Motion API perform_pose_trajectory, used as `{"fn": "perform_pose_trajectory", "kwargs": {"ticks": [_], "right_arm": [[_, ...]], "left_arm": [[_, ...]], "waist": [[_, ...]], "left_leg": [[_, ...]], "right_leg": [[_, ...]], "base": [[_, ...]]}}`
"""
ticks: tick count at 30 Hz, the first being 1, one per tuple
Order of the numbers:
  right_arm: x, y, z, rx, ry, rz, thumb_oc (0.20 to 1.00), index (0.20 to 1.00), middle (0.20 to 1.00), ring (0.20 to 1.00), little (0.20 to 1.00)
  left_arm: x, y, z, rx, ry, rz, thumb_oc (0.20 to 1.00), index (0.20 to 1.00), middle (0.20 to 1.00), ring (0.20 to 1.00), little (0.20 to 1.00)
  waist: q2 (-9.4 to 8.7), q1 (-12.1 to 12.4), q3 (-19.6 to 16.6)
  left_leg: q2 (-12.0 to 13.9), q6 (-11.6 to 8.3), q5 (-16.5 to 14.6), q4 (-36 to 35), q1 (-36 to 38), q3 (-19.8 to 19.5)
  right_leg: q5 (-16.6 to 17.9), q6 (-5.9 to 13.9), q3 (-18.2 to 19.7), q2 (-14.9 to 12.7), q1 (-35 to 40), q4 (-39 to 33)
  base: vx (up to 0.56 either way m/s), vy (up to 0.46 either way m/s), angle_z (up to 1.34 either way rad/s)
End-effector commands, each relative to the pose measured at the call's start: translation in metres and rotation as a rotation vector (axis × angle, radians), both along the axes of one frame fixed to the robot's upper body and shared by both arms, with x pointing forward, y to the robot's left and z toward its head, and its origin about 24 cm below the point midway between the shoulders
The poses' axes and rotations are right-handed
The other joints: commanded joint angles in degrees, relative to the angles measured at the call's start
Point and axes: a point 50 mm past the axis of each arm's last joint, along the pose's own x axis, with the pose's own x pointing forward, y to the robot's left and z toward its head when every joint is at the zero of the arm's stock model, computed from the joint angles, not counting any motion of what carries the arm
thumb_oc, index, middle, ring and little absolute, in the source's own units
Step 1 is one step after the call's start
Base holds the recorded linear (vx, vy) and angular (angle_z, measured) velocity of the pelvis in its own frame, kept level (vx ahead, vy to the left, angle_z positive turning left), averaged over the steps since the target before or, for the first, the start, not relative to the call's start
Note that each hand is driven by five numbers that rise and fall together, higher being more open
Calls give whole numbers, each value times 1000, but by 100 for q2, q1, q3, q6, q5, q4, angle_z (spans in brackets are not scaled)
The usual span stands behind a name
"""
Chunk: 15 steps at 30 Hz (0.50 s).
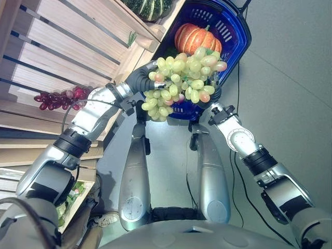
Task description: Pick up fruits and vegetables into the basket
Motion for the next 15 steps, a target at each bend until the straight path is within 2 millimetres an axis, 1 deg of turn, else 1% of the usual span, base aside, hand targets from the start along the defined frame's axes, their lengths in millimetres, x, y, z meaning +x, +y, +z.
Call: {"fn": "perform_pose_trajectory", "kwargs": {"ticks": [1,4,5,6,7,8,15], "right_arm": [[-17,16,41,139,-209,126,1000,1000,1000,1000,1000],[-18,18,43,144,-216,130,1000,1000,1000,1000,1000],[-18,19,44,154,-218,138,733,733,733,733,733],[-19,19,44,157,-221,148,598,598,598,598,598],[-20,20,44,158,-226,154,536,536,536,536,536],[-21,21,45,159,-233,160,200,200,200,200,200],[-25,25,50,184,-250,186,200,200,200,200,200]], "left_arm": [[-12,-15,10,11,-70,-84,200,200,200,200,200],[-12,-16,10,16,-68,-86,200,200,200,200,200],[-12,-16,10,17,-66,-86,200,200,200,200,200],[-12,-16,10,18,-65,-85,200,200,200,200,200],[-12,-17,10,22,-63,-85,200,200,200,200,200],[-11,-17,9,27,-63,-84,200,200,200,200,200],[-11,-18,7,40,-55,-79,200,200,200,200,200]], "waist": [[142,-164,-150],[143,-159,-150],[144,-157,-150],[144,-156,-150],[145,-156,-150],[145,-157,-150],[148,-154,-150]], "left_leg": [[-469,539,-492,444,-135,394],[-477,545,-496,457,-143,392],[-477,546,-492,449,-134,394],[-477,549,-491,440,-127,396],[-478,550,-491,432,-118,394],[-477,549,-489,432,-120,395],[-484,557,-474,421,-126,391]], "right_leg": [[333,25,-496,130,548,-738],[334,26,-506,126,543,-730],[335,28,-509,126,554,-737],[333,28,-510,128,561,-743],[331,30,-516,128,562,-740],[333,29,-519,127,560,-740],[336,29,-529,138,560,-745]], "base": [[0,0,0],[0,0,0],[0,0,0],[0,0,0],[0,0,0],[0,0,0],[0,0,0]]}}
